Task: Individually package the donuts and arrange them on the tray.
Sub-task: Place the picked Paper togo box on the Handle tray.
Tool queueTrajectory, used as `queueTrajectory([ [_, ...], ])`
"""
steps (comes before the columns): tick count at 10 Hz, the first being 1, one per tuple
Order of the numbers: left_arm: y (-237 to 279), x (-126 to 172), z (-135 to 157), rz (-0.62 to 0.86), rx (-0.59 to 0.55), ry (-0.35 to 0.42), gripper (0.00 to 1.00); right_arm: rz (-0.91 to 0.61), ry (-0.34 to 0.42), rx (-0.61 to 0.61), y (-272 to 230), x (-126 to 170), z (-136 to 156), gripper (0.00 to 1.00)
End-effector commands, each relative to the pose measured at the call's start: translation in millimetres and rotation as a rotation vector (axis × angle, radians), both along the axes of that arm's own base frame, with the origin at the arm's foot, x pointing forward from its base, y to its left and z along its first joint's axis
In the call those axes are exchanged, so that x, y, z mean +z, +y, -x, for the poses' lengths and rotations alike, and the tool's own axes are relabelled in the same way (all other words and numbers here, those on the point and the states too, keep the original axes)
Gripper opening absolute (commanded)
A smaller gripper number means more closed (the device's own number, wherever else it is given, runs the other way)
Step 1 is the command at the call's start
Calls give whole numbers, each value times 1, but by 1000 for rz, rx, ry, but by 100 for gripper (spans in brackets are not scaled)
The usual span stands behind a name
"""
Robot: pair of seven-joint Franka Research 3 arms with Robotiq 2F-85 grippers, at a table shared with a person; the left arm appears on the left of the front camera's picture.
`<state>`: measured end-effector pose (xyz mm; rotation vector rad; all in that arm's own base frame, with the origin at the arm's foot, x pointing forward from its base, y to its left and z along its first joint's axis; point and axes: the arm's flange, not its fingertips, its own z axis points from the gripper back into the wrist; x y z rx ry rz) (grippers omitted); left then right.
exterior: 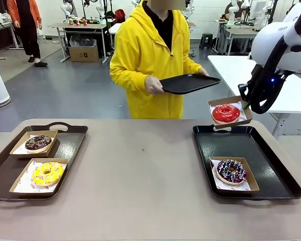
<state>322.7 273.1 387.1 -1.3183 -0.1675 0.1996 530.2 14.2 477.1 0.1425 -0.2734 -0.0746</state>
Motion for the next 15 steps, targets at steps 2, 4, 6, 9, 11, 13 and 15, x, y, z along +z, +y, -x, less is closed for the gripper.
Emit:
queueTrajectory([
  [2, -2, 1, 5, -19, 4, 2, 100, -56, 128, -9, -18, -48, -25, 1],
  [4, -2, 1, 5, -19, 4, 2, 100, -59, 150, -21, -20, -69, -32, 1],
  [6, -2, 1, 5, -19, 4, 2, 100, -63, 121, -30, -19, -92, -41, 1],
  [9, -2, 1, 5, -19, 4, 2, 100, -59, 62, -39, -21, -117, -56, 1],
  [11, -2, 1, 5, -19, 4, 2, 100, -67, 65, -26, -24, -129, -60, 1],
  [13, -2, 1, 5, -19, 4, 2, 100, -76, 56, 16, -26, -131, -59, 1],
  [15, -2, 1, 5, -19, 4, 2, 100, -80, 39, 39, -25, -121, -53, 61],
])
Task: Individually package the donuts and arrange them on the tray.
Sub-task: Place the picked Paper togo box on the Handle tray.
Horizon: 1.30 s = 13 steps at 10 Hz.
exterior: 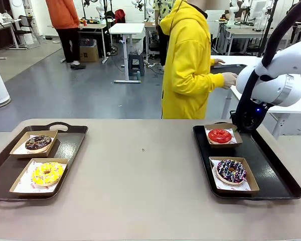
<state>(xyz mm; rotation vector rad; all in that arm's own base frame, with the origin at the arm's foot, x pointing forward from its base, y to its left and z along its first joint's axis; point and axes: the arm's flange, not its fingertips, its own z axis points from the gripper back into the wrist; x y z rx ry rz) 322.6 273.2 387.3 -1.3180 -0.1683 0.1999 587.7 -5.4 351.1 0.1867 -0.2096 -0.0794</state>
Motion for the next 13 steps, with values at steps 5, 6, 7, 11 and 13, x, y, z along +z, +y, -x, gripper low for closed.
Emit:
queueTrajectory([
  [5, -2, 1, 5, -19, 3, 3, 100, -34, -113, 24, -14, 65, 59, 55],
  [6, -2, 1, 5, -19, 3, 3, 100, -100, -143, 60, -20, 82, 80, 65],
  [7, -2, 1, 5, -19, 3, 3, 100, -134, -183, 59, -30, 97, 103, 65],
  [11, -2, 1, 5, -19, 3, 3, 100, -569, -177, 43, -107, 128, 185, 65],
  [13, -2, 1, 5, -19, 3, 3, 100, -671, -192, 53, -142, 119, 192, 65],
])
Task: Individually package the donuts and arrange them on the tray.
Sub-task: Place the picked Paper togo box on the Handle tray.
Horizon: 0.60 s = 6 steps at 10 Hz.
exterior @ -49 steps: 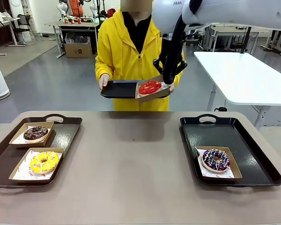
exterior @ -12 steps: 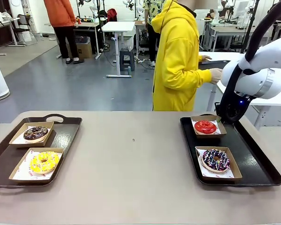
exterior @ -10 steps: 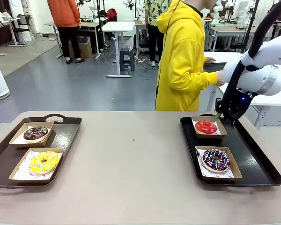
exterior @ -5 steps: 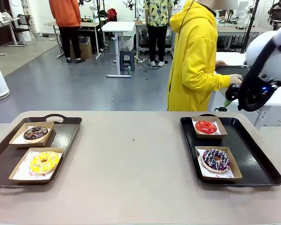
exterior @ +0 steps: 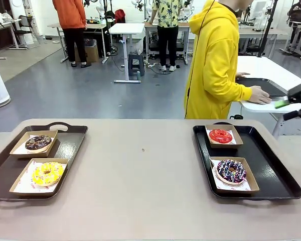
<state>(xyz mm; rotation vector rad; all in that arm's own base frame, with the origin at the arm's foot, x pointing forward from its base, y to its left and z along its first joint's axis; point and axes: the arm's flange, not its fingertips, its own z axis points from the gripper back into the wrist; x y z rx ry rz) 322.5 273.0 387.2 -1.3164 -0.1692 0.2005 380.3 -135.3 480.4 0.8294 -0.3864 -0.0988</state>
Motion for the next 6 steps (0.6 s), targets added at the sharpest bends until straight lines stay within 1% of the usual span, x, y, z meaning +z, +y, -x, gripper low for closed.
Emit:
queueTrajectory([
  [1, -2, 1, 5, -17, 2, 3, 100, -104, -9, 82, -27, -18, -15, 65],
  [2, -2, 1, 5, -17, 2, 3, 100, -126, -15, 132, -38, -30, -16, 65],
  [3, -2, 1, 5, -17, 2, 3, 100, -158, -11, 170, -48, -42, -19, 85],
  [4, -2, 1, 5, -17, 2, 3, 100, -225, -2, 192, -56, -57, -23, 85],
  [5, -2, 1, 5, -17, 2, 3, 100, -269, 31, 223, -62, -72, -28, 100],
  [6, -2, 1, 5, -17, 2, 3, 100, -310, 33, 231, -67, -84, -30, 90],
])
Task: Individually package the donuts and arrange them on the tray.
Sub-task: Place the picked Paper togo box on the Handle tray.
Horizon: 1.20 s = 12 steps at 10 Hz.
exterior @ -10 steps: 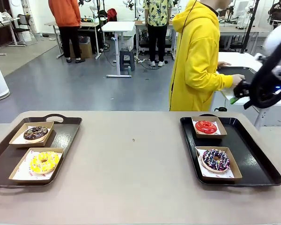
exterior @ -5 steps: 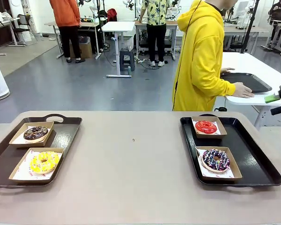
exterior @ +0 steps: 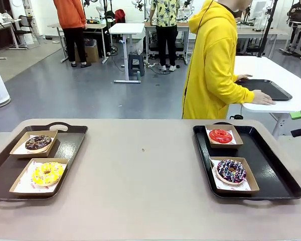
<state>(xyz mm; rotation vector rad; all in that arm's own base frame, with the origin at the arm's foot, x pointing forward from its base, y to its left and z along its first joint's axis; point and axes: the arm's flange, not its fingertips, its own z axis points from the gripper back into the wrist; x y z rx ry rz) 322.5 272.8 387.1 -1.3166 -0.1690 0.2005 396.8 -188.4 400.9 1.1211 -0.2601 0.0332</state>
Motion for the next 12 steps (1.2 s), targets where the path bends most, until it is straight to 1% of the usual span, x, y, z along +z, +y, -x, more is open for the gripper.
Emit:
queueTrajectory([
  [1, -2, 1, 5, -17, 3, 3, 100, -78, 6, 27, -19, -14, -15, 100],
  [2, -2, 1, 5, -17, 3, 3, 100, -99, 6, 29, -24, -21, -15, 100],
  [4, -2, 1, 5, -17, 3, 3, 100, -124, -1, 19, -26, -25, -18, 100],
  [5, -2, 1, 5, -17, 3, 3, 100, -137, -29, 2, -24, -24, -22, 100],
  [6, -2, 1, 5, -17, 3, 3, 100, -100, 33, 19, -25, -29, -11, 100],
  [12, -2, 1, 5, -17, 3, 3, 100, -100, 33, 19, -25, -29, -11, 100],
])
